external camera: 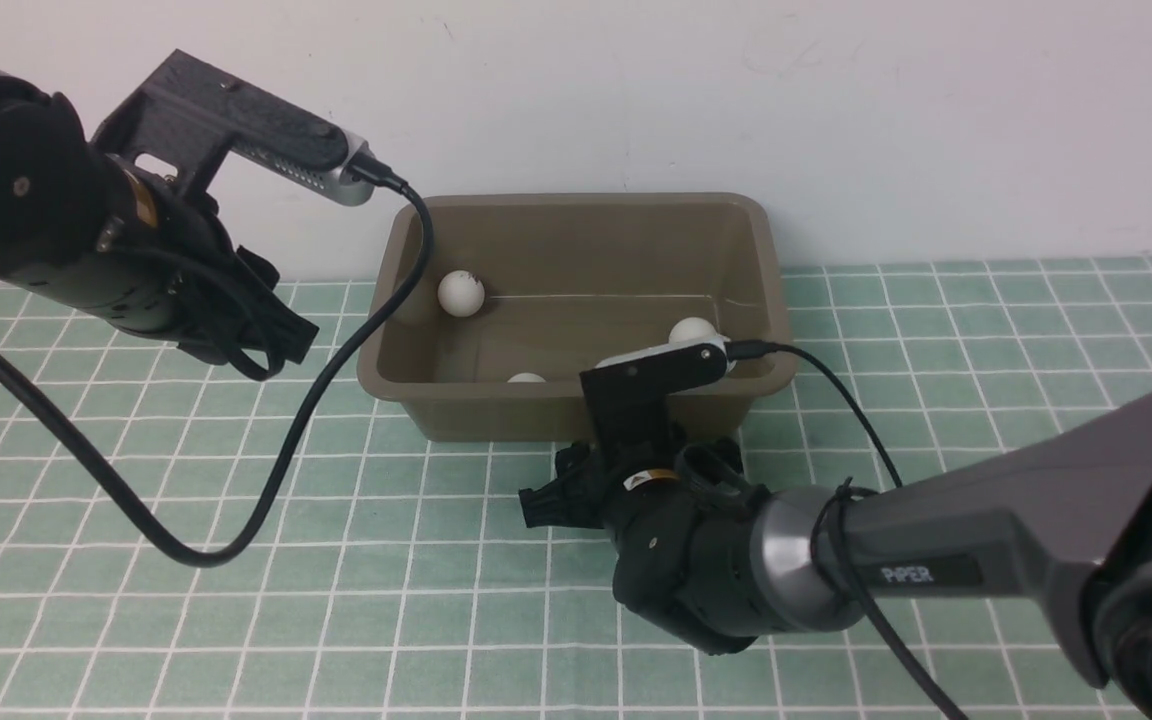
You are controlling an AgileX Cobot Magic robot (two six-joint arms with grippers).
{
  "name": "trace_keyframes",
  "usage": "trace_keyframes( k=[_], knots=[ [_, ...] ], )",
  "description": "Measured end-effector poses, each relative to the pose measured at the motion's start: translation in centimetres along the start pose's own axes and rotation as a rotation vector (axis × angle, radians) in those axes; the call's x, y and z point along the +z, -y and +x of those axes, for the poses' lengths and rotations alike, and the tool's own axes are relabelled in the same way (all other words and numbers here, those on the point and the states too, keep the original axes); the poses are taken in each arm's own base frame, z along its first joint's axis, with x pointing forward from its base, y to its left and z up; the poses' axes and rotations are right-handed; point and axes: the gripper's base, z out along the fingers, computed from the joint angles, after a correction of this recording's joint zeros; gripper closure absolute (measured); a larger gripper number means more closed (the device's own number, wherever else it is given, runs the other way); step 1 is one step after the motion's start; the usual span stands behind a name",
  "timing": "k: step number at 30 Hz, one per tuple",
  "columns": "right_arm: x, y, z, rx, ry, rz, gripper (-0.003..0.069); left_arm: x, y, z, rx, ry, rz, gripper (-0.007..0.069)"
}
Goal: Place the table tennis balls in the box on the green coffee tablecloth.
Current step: 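Reach for and grasp a ping pong ball on the table, then release the ping pong ball into the bin and lift the gripper away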
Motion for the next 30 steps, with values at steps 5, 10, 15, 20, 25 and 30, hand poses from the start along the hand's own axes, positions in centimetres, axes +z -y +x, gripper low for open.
trace_keyframes(
  k=[5,10,15,20,25,30],
  knots=[
    [-1.3,-0.9,0.4,-0.186,-0.034,0.071,0.0311,0.0,0.0,0.0,0.000,0.000,0.000,0.0336],
    [-4.8,-2.9,0.4,-0.394,-0.067,0.169,0.0311,0.0,0.0,0.1,0.000,-0.007,0.000,0.0336],
    [-8.8,-4.8,-1.2,-0.498,-0.040,0.139,0.0311,0.0,0.0,0.1,0.000,-0.010,0.000,0.0336],
    [-11.6,-5.0,-3.3,-0.455,0.008,0.098,0.0311,0.0,0.0,0.1,-0.005,-0.015,0.001,0.0336],
    [-13.7,-4.5,-5.9,-0.437,0.101,0.070,0.0311,0.0,0.0,0.2,-0.028,-0.019,0.004,0.0336],
    [-14.5,-2.4,-9.1,-0.344,0.190,0.037,0.0311,0.0,0.1,0.3,-0.030,-0.030,0.005,0.0336]
  ],
)
